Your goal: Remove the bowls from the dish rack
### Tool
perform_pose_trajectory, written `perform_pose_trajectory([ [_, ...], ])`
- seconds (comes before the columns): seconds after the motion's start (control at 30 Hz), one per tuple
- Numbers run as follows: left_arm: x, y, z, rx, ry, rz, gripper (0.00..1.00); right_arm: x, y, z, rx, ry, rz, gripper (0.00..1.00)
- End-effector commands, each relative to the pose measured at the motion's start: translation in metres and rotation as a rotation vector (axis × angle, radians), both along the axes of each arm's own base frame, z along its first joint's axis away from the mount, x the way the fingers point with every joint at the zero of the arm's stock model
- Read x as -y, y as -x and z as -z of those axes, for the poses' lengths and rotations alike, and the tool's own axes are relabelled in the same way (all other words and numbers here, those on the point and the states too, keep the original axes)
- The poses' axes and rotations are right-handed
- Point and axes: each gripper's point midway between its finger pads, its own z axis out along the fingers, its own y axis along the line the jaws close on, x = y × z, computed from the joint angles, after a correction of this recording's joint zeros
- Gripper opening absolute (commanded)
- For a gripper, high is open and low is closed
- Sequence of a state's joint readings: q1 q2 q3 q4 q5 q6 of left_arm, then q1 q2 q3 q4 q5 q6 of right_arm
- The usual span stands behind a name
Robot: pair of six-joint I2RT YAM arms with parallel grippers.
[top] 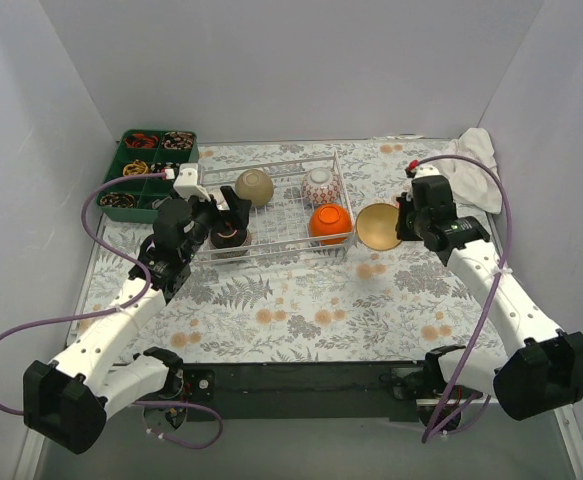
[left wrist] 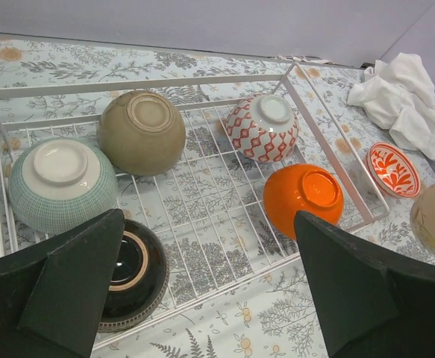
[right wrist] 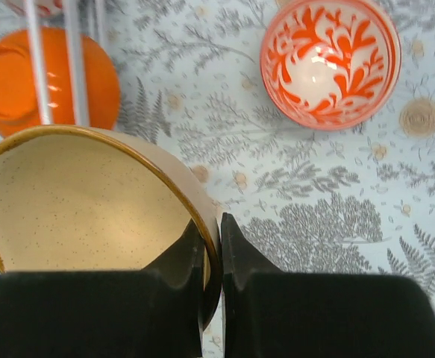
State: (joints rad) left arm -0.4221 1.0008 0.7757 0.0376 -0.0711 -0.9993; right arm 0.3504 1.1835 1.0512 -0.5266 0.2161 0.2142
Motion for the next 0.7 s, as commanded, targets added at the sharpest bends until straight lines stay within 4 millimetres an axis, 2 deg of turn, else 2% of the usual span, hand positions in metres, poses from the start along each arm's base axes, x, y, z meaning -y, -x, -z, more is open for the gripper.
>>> perform_pose_trajectory([
  [0.0, -0.005, -0.002, 0.001, 0.013, -0.025, -0.027, 0.98, 0.013, 0.007, 0.015, -0.038, -0.120, 0.027, 0.01],
  [0.03, -0.005, -0.002, 0.001, 0.013, -0.025, -0.028, 0.98, 0.013, 0.013, 0.030, -0.081, -0.136, 0.019, 0.01],
  [0.2, -0.009, -0.005, 0.005, 0.008, -0.039, -0.047, 0.98, 0.017, 0.020, 0.068, -0.160, -0.163, 0.061, 0.01],
  [0.27, -0.009, -0.005, 0.005, 0.007, -0.041, -0.049, 0.98, 0.007, 0.024, 0.081, -0.205, -0.202, 0.036, 0.01],
  [0.53, -0.012, -0.006, 0.008, 0.007, -0.061, -0.064, 0.98, 0.014, 0.021, 0.113, -0.245, -0.172, 0.081, 0.03],
  [0.67, -0.011, -0.007, 0.011, -0.002, -0.067, -0.060, 0.98, 0.014, 0.024, 0.126, -0.270, -0.170, 0.081, 0.13],
])
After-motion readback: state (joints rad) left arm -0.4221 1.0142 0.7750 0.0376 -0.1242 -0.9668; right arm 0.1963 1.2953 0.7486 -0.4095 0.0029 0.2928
